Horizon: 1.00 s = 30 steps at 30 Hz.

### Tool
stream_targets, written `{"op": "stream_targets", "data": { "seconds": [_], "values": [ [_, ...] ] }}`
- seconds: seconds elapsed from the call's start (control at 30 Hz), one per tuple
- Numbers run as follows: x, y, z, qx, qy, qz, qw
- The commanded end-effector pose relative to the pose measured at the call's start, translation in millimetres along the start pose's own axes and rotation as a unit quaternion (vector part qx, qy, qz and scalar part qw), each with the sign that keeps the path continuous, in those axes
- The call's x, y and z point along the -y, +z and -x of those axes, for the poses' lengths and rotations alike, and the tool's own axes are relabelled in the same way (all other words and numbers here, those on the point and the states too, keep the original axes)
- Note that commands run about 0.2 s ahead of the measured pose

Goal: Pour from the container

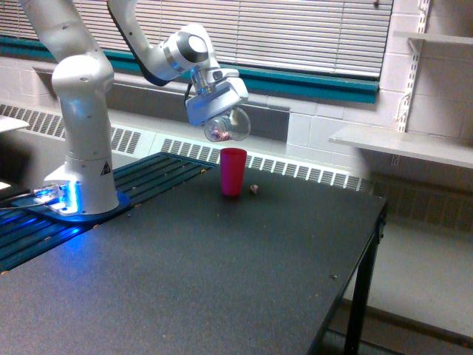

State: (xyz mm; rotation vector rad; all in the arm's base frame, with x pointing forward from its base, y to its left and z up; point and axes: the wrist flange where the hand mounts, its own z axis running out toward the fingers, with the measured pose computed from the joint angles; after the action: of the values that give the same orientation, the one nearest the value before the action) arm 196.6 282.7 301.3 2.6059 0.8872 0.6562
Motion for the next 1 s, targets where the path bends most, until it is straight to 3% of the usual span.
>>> {"op": "stream_targets", "data": {
  "seconds": [0.03,0.67,1.0],
  "values": [
    [12,-3.2,3,0.002,-0.027,0.006,0.9996],
    [3,1.1,-16,-0.001,-0.024,0.025,0.9994],
    [11,5.0,-12,0.004,-0.042,0.039,0.9984]
  ]
}}
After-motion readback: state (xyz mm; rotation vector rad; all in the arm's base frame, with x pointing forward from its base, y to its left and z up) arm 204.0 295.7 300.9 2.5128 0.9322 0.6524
